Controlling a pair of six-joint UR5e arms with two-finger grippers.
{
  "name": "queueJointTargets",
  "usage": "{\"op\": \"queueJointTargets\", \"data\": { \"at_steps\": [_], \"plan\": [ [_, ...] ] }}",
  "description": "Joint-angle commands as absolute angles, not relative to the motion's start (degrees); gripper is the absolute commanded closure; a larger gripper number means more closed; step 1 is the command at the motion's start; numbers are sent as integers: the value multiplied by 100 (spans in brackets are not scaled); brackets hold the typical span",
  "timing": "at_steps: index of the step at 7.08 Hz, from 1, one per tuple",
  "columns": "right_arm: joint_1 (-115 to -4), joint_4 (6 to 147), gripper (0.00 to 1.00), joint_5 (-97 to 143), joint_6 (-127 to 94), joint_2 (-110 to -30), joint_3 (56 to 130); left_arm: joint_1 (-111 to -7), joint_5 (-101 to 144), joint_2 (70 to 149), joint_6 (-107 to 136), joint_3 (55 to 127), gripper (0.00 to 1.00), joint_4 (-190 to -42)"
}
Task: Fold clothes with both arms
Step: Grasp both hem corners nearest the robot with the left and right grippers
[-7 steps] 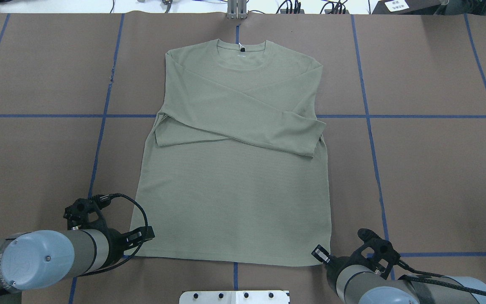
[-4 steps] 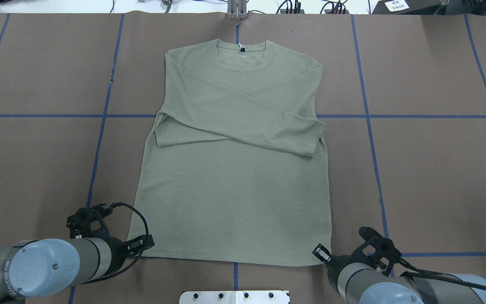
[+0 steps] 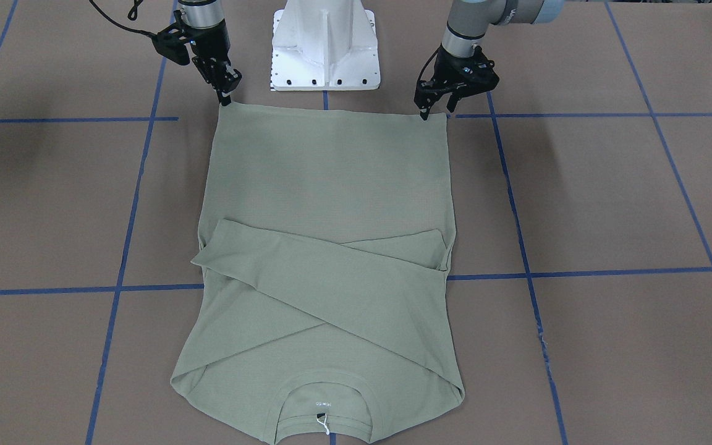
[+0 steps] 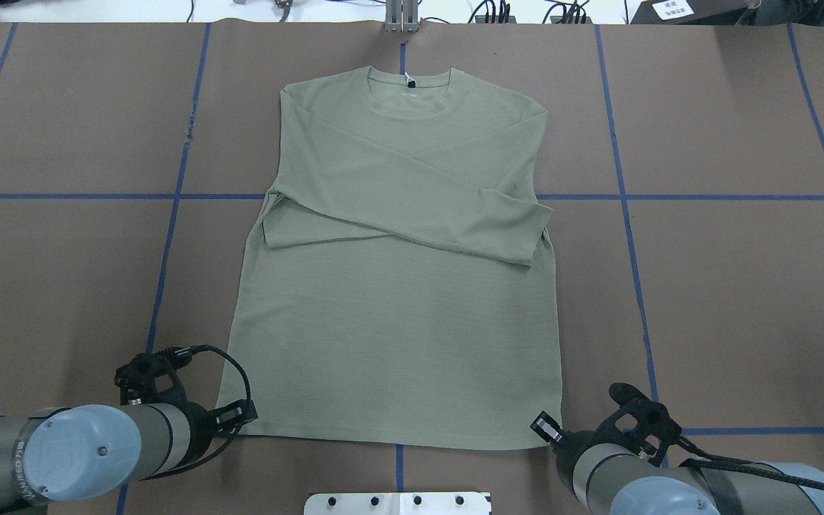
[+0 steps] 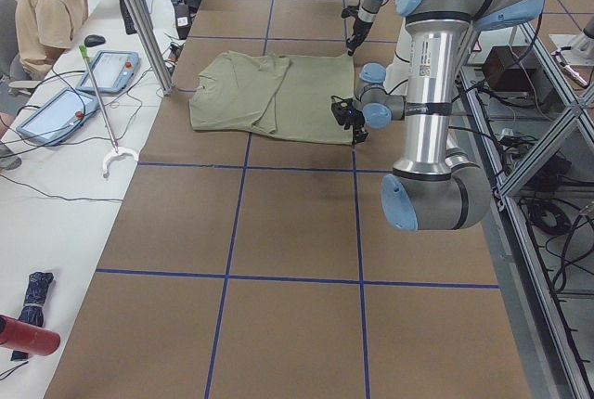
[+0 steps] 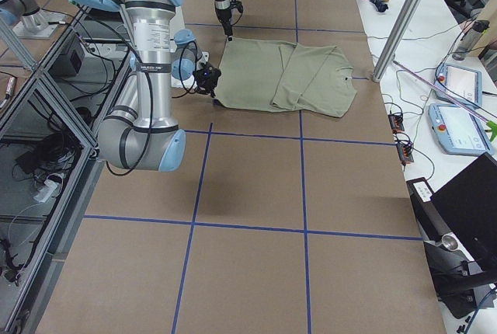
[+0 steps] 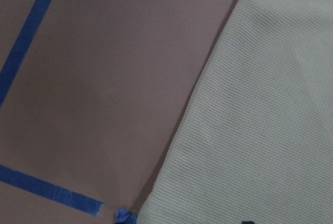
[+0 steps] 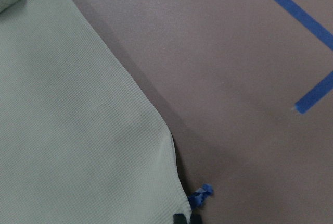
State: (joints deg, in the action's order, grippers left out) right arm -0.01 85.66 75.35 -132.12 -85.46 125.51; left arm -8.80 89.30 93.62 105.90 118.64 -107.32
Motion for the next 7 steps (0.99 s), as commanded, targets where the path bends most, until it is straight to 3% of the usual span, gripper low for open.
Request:
{"op": "queueJointTargets", "data": {
  "at_steps": [1,2,3,4,7],
  "plan": [
    [0,8595,100,7532,-13219,-8543,12551,-888,8930,9369,10582,11786,27,-10740],
    [0,8596,100,7532,-13219,-8543,12551,-888,8930,9360,10582,11777,36,-10723],
    [-9,8596,100,7532,-13219,-8534,12559,-905,8956,9352,10591,11803,78,-10714],
    [-9,8596,100,7524,-13219,-8534,12560,-905,8947,9343,10591,11804,100,-10714],
    [-61,8596,100,7532,-13219,-8543,12620,-967,8974,9317,10617,12013,100,-10696]
  ]
}}
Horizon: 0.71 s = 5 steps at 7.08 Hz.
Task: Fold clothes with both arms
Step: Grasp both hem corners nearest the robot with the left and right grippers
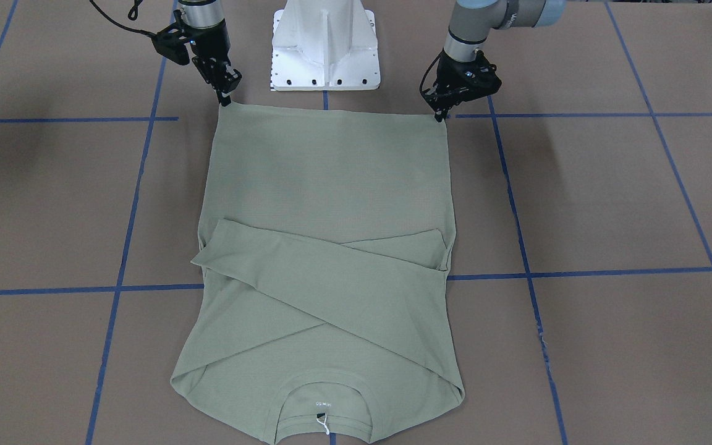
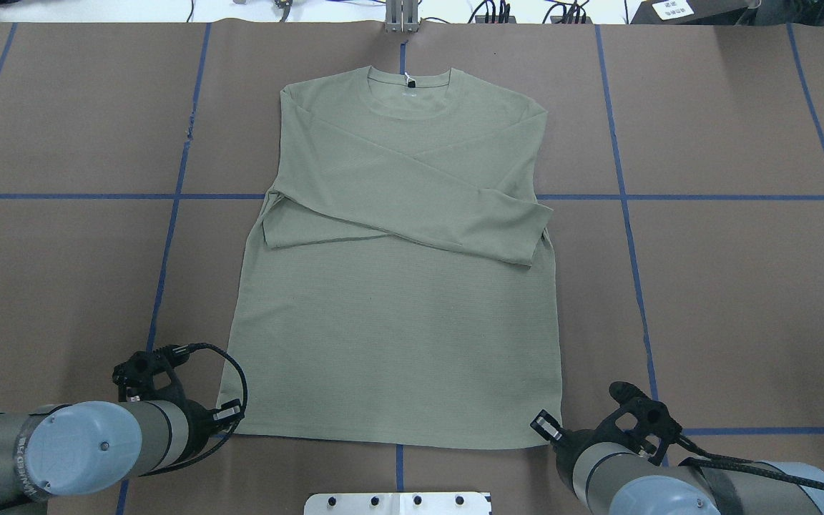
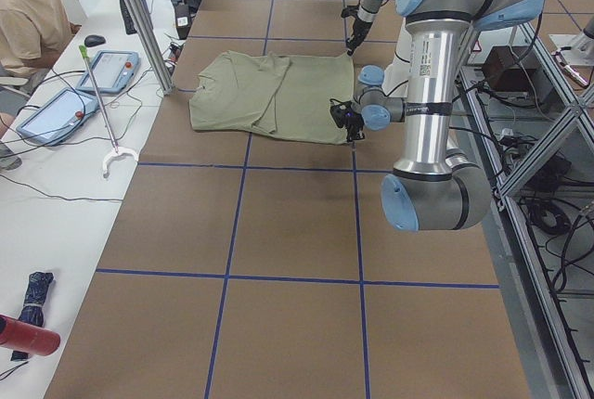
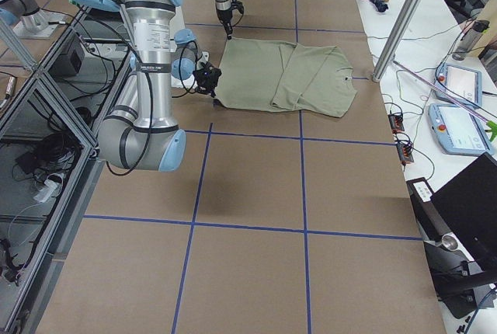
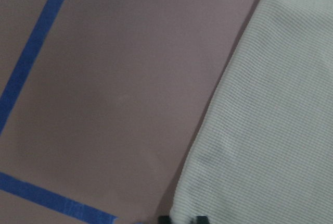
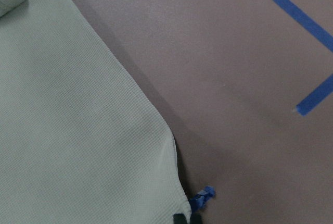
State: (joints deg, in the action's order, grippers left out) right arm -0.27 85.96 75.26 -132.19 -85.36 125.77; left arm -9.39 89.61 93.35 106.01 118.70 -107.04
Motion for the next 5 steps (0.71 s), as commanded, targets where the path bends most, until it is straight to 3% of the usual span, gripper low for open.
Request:
{"op": "queueJointTargets", "data": {
  "at_steps": [1,2,5],
  "plan": [
    [-105,8639,100,7550,-13219,-8595,12873,-958,8974,9212,10678,12267,100,-10688],
    [-105,8875,100,7628,-13219,-8587,12911,-897,8991,8906,10696,12844,100,-10688],
    [-1,9420,100,7769,-13219,-8683,13384,-283,8991,8824,11521,13287,100,-10687]
  ]
}}
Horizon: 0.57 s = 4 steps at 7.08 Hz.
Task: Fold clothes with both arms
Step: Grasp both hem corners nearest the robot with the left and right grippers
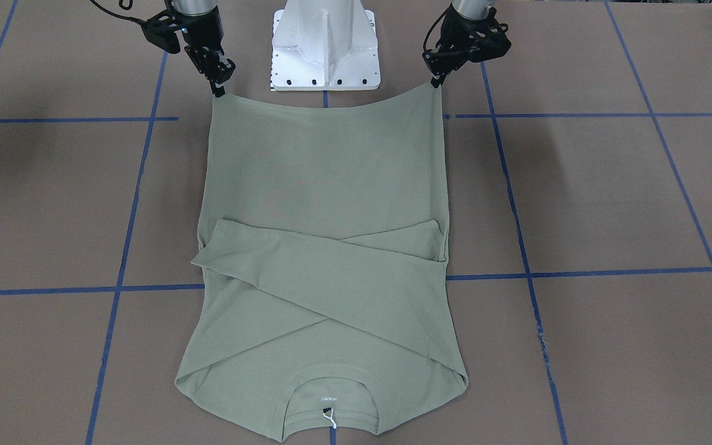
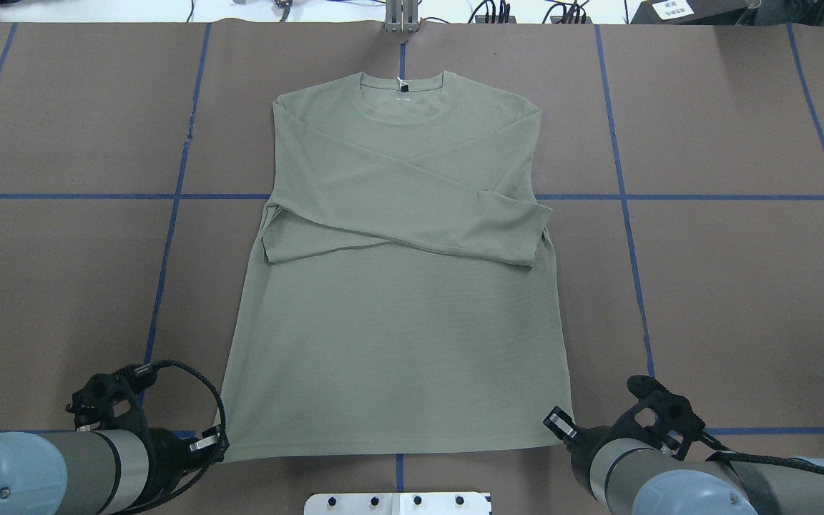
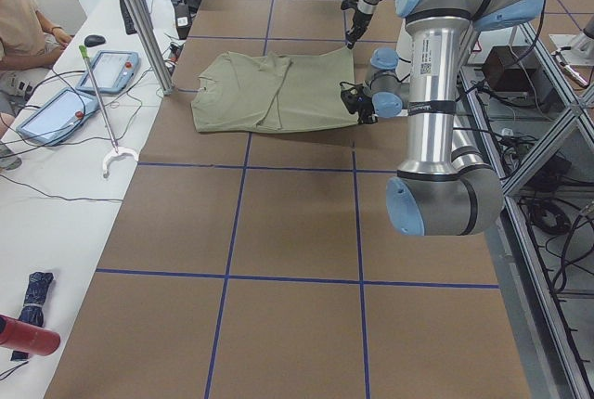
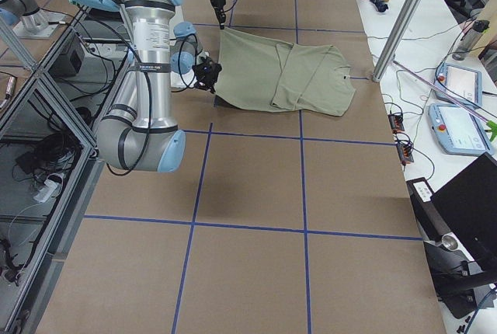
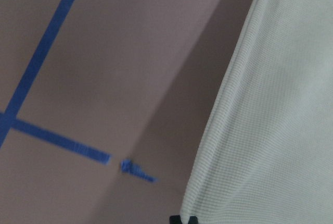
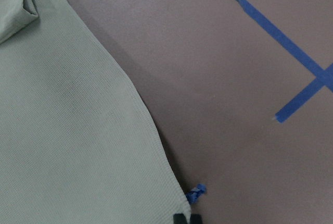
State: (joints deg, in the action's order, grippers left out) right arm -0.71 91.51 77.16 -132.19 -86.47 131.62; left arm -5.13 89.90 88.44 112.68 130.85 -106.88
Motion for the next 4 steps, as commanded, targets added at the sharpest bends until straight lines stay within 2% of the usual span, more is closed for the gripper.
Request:
{"op": "queueJointTargets", "data": {
  "at_steps": [1,3,4],
  "plan": [
    [78,9605,100,7830,-13219,-8779,13655,-151,8991,8833,11740,13411,100,-10687],
    [-260,9606,100,7840,-13166,-8667,13834,-271,9000,8885,11716,13639,100,-10679],
    [-577,9650,100,7857,-12748,-8379,13773,-673,9070,8981,11516,13745,100,-10679]
  ]
}}
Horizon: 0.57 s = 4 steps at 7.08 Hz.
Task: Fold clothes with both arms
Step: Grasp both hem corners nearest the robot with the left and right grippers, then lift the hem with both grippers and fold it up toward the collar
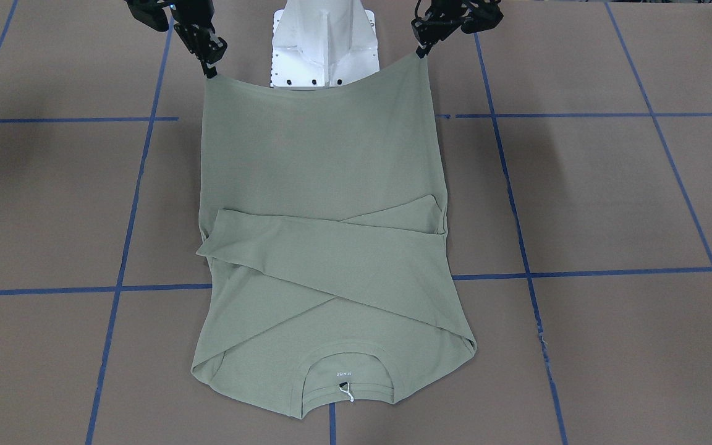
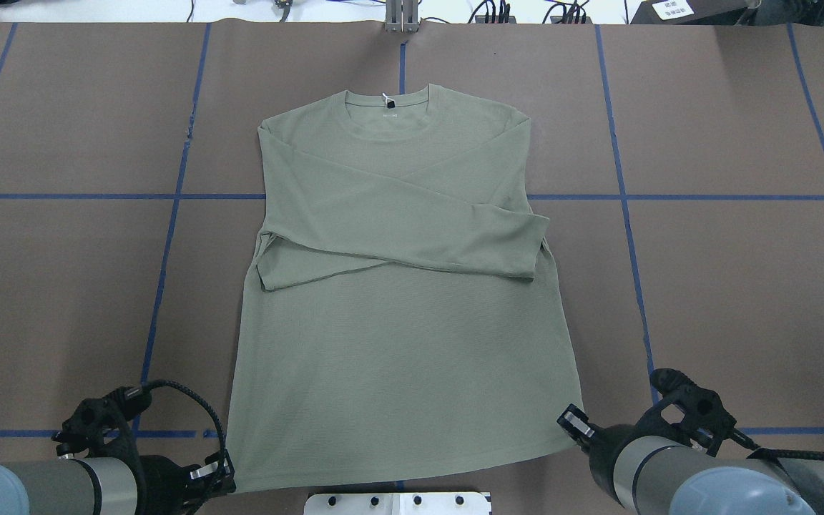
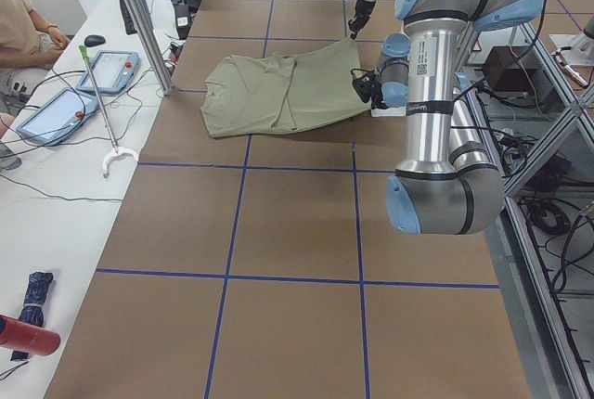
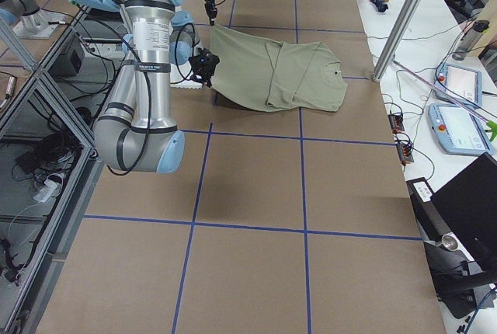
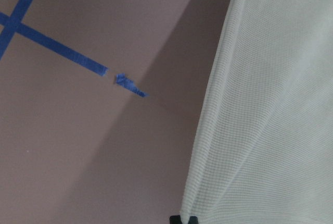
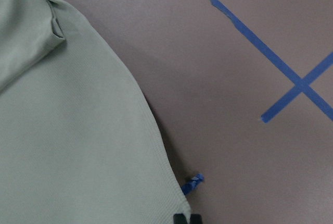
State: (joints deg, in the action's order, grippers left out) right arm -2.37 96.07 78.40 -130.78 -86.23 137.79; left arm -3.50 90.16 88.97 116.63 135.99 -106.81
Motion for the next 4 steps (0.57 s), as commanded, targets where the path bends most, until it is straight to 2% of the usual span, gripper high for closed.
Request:
{"op": "queueJointTargets", "data": {
  "at_steps": [1,2,3,4],
  "plan": [
    [-1015,9668,100,7962,-12074,-7984,13572,-1303,9218,9304,10844,13668,100,-10383],
    [-1768,9694,100,8441,-11624,-7371,13057,-2023,9342,9743,10132,13580,100,-10014],
    [-2628,9668,100,9151,-10871,-6800,12243,-2587,9586,10025,9794,13144,100,-9967],
    [-3211,9624,100,9428,-10098,-6446,11504,-3080,9615,10620,9382,12417,100,-9967]
  ]
}}
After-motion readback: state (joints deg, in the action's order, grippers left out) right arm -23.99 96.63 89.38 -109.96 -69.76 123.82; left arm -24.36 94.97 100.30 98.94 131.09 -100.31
